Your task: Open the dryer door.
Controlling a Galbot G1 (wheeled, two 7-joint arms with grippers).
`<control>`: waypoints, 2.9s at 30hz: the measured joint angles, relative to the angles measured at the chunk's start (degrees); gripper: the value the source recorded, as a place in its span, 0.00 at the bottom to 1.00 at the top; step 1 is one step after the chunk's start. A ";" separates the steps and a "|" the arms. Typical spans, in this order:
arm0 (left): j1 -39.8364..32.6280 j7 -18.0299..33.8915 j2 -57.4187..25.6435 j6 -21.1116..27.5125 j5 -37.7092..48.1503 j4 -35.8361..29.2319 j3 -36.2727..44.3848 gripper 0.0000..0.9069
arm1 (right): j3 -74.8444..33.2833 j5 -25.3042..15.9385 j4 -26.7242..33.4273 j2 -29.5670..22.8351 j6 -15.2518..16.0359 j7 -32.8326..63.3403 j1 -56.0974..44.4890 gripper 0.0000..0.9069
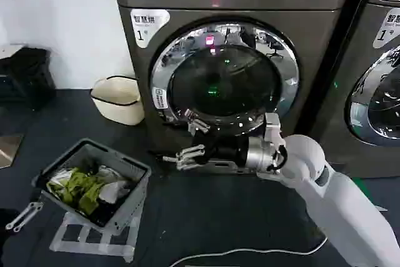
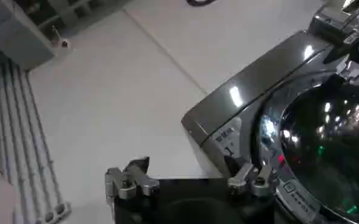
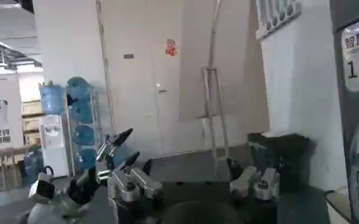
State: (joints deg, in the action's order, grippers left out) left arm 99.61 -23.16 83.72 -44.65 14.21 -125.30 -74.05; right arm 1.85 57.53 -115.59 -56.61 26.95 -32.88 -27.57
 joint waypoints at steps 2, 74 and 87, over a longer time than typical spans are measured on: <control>-0.03 0.00 0.00 0.00 0.00 0.00 -0.01 1.00 | -0.39 -2.64 -0.19 -0.24 -0.10 -1.26 -0.47 1.00; 0.05 -0.22 0.93 -1.32 -3.12 -0.08 2.54 1.00 | 6.53 -25.43 17.46 -8.87 -17.44 23.70 1.23 1.00; 0.12 -0.18 1.21 -1.54 -3.46 -0.18 2.67 1.00 | 7.88 -26.35 20.51 -11.37 -16.59 26.03 2.52 1.00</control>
State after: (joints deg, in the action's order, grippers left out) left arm 99.74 -23.34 84.93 -46.19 10.74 -125.49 -71.39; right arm 9.72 31.17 -95.08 -67.99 10.36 -6.85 -25.05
